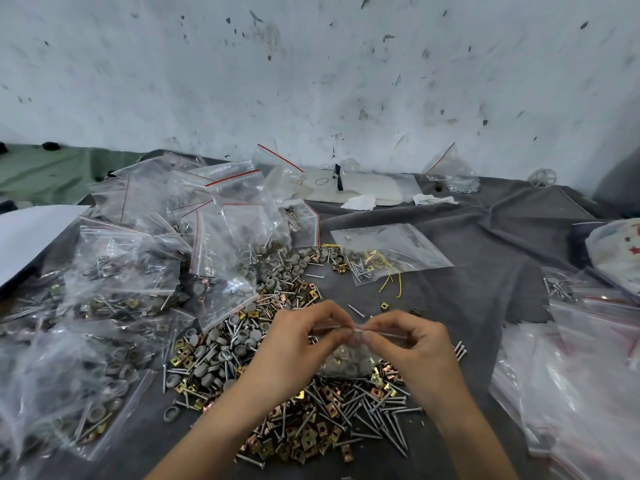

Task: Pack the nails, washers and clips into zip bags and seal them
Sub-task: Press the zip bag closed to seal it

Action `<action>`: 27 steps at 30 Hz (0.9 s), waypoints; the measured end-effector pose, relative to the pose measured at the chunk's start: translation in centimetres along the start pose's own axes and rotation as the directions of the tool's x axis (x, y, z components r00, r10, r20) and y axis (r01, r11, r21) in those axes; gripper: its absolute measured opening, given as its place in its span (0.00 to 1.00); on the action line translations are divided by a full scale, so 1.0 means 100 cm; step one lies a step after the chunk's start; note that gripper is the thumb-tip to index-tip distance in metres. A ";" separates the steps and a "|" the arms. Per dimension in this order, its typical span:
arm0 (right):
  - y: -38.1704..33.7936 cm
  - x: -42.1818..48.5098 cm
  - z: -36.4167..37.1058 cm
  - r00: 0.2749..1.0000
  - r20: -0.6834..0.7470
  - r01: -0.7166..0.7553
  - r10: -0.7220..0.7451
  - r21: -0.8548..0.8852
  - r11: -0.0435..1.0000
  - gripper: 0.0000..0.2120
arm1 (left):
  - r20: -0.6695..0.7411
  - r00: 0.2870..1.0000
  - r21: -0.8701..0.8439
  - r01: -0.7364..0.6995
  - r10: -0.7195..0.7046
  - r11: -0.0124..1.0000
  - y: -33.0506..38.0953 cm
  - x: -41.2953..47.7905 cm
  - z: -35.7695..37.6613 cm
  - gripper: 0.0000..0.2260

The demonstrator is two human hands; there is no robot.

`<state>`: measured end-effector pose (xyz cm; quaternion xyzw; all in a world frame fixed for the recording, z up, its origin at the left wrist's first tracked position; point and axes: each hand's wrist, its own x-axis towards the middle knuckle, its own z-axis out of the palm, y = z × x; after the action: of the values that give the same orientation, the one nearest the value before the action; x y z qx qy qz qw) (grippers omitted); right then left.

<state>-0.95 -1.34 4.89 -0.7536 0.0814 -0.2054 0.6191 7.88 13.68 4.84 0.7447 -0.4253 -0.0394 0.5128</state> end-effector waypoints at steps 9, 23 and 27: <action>0.003 -0.001 0.007 0.999 -0.046 0.020 -0.020 0.011 1.000 0.09 | -0.051 0.999 0.006 -0.009 0.009 1.000 0.004 -0.001 0.002 0.06; 0.005 -0.005 0.004 1.000 -0.023 -0.016 0.020 0.160 0.987 0.04 | -0.056 0.998 0.109 -0.030 0.036 0.994 0.008 0.000 0.003 0.06; 0.008 -0.004 0.003 0.998 -0.030 -0.045 0.051 0.189 0.981 0.03 | -0.034 0.999 0.113 -0.026 0.030 0.993 0.006 0.000 0.003 0.05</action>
<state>-1.12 -1.12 3.97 -0.6857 0.0904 -0.2104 0.6910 7.34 13.39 5.21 0.7669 -0.4280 0.0053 0.4782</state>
